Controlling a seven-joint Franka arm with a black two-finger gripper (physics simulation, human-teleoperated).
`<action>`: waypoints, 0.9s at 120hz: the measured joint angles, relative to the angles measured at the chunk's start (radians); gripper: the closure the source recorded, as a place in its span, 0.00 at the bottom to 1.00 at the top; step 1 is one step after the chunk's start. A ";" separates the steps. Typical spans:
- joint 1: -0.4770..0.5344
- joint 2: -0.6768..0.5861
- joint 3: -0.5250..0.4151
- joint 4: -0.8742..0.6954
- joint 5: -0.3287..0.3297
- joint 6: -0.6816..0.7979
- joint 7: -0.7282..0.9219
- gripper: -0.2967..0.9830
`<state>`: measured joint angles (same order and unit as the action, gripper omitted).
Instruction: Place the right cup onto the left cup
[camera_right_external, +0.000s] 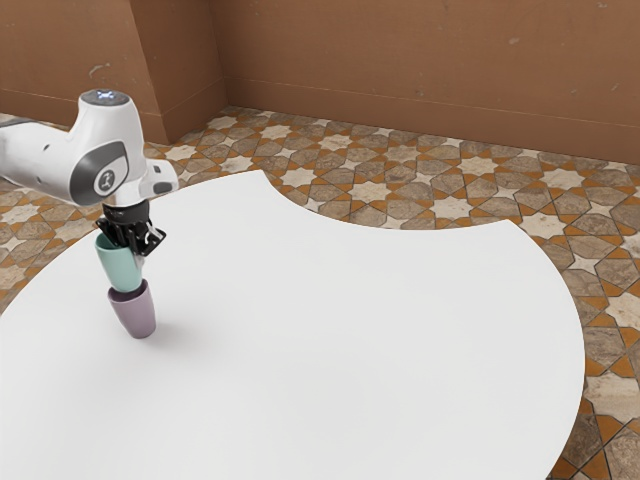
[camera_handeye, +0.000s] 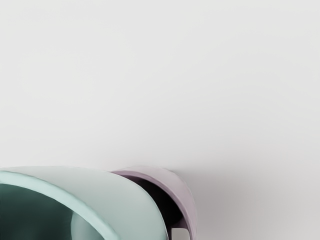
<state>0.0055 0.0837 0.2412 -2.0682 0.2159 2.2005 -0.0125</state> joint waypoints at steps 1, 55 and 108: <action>0.000 0.001 0.000 0.000 0.000 0.001 0.000 0.83; -0.001 0.029 -0.001 -0.005 -0.003 0.022 -0.007 0.85; -0.001 0.044 -0.005 -0.008 -0.020 0.027 -0.004 0.61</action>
<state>0.0041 0.1272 0.2363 -2.0759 0.1963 2.2271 -0.0169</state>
